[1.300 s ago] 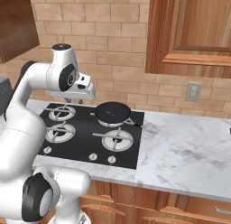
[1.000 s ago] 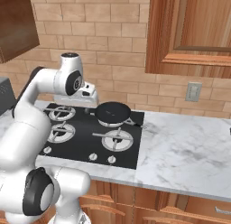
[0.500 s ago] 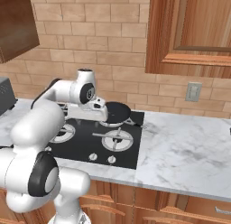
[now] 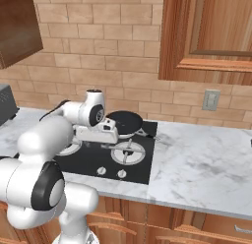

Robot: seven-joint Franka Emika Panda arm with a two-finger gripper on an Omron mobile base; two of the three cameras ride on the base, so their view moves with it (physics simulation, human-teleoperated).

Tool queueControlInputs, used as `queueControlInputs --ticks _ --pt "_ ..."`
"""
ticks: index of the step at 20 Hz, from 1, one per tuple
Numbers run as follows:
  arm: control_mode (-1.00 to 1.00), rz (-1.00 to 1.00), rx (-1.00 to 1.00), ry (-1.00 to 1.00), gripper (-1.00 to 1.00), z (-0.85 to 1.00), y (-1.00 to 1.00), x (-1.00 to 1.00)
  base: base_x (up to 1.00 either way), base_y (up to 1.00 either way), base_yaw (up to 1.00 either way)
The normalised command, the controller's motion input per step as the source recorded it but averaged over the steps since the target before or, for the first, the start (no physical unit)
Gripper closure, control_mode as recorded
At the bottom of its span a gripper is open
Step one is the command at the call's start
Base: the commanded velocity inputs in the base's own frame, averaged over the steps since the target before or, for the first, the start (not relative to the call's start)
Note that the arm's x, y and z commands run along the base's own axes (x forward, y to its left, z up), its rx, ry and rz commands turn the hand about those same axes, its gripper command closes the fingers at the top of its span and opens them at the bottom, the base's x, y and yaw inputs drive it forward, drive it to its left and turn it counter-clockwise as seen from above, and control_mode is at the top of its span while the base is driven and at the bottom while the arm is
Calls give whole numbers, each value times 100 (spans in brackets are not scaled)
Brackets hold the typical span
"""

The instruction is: Turn on the rear right burner of the stove.

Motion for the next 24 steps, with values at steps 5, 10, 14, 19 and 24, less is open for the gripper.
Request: queueControlInputs --ticks 5,10,14,19,24 --pt "-100 0 0 0 -100 -42 -7 -13 0 0 0" --pt "-100 0 -1 0 -100 -43 -5 -9 0 0 0" --pt "-100 0 0 0 -100 -41 -3 0 0 0 0" --pt "-100 0 0 0 -100 -39 -4 0 0 0 0" --pt "-100 0 0 1 -100 -33 0 0 0 0 0"
